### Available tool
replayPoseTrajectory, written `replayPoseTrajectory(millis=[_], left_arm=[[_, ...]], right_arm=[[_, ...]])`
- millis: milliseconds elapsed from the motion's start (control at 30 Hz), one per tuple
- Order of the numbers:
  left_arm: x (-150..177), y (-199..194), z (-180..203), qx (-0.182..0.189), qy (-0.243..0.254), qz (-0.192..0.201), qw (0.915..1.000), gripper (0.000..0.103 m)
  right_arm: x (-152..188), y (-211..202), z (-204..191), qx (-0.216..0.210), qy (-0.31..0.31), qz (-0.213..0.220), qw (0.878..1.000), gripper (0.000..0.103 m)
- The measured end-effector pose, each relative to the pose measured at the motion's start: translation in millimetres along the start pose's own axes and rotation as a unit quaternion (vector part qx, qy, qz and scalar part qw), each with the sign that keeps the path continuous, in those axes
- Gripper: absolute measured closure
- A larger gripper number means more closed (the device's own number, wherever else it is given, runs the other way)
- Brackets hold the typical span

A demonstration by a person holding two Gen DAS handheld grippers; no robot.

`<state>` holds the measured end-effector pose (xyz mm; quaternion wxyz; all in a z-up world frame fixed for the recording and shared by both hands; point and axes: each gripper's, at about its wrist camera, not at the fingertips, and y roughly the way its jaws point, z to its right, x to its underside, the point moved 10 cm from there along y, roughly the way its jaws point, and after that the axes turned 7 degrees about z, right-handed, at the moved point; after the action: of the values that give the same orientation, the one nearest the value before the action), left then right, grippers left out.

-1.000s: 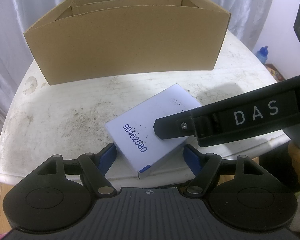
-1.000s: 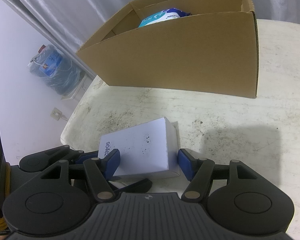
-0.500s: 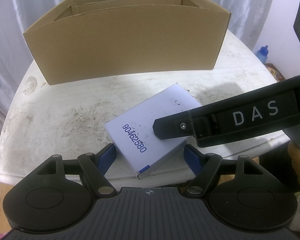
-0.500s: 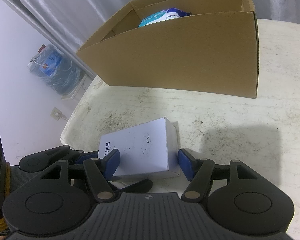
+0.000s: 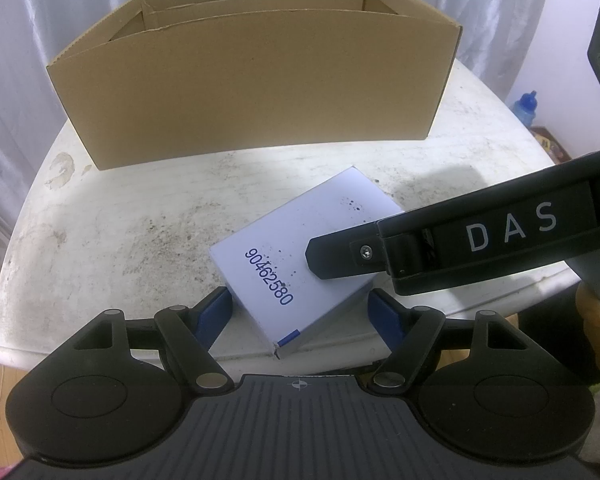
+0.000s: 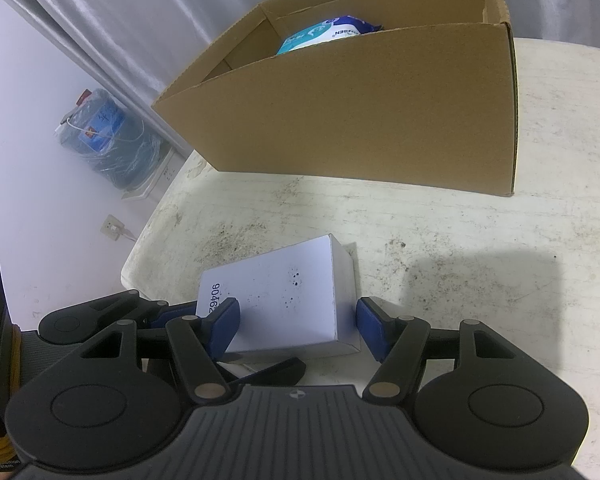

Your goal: Organize objects

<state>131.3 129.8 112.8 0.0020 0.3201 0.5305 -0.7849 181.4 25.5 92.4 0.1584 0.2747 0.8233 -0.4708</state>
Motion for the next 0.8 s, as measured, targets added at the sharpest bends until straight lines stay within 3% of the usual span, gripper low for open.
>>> replayPoseTrajectory(millis=[800], left_arm=[[-5.3, -3.1, -2.1, 0.0, -0.005, 0.004, 1.0, 0.028]], right_arm=[[-0.2, -3.7, -6.9, 0.007, -0.005, 0.01, 1.0, 0.034]])
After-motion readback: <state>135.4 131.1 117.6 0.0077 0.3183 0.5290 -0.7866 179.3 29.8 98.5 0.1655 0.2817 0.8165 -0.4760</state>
